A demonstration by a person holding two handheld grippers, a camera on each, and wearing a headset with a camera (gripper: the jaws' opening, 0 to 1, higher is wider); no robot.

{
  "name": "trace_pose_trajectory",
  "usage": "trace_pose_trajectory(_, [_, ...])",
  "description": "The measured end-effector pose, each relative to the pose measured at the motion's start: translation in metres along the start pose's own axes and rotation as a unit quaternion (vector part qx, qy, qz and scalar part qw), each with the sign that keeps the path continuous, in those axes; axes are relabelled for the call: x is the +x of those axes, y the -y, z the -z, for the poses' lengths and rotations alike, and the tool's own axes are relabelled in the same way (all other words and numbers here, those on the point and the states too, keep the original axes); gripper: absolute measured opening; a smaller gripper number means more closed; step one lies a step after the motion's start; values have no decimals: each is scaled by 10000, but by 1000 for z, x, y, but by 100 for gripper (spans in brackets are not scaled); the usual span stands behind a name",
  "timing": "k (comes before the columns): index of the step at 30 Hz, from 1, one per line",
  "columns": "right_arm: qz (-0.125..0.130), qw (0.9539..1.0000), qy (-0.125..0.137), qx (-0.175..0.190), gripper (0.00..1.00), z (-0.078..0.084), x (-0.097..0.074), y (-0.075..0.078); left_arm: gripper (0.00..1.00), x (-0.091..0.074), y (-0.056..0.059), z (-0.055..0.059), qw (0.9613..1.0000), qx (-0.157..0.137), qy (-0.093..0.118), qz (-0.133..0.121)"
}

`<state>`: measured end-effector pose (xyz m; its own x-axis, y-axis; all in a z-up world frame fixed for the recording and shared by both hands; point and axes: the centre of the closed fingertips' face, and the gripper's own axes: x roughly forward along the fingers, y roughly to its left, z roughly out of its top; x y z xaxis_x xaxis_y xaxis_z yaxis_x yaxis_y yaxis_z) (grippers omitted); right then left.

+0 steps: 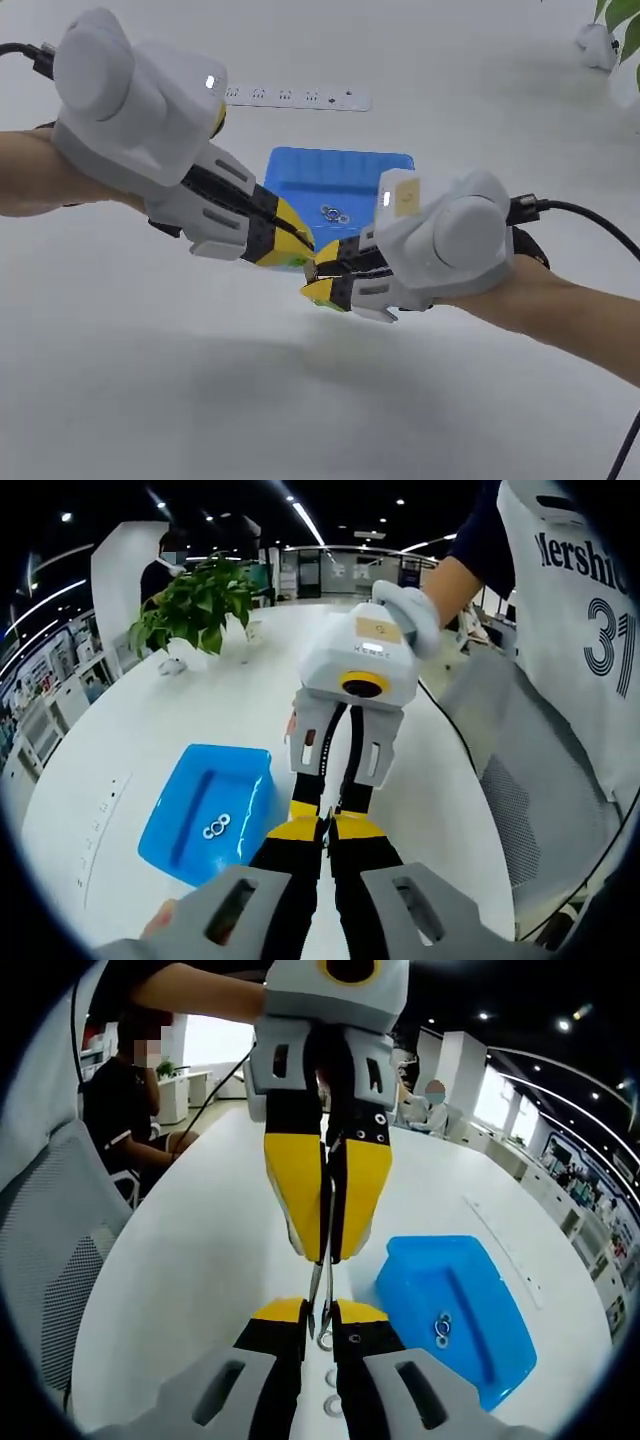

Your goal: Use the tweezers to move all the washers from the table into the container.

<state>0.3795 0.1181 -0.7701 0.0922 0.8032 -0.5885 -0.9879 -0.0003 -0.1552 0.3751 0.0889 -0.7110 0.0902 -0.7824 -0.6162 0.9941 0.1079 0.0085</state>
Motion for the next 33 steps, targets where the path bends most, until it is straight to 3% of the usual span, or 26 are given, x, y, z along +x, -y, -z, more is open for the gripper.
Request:
trace_pose_trajectory(11, [-3,10000,-58,78,11,8,4,4,6,6,-6,5,10000,-83,6,-16])
trace_pose_trajectory(24, [-58,9999,-80,139,11,12,7,2,6,10,-3,8,9999,-21,-109,50])
trace_pose_trajectory(27, [-176,9995,-120,247,15,13,8,-3,6,10,-2,7,9999,1,-136,37])
trace_pose_trajectory(33, [-160,9996,-106,201,18,12,8,-5,6,11,-3,7,9998,23,-193,47])
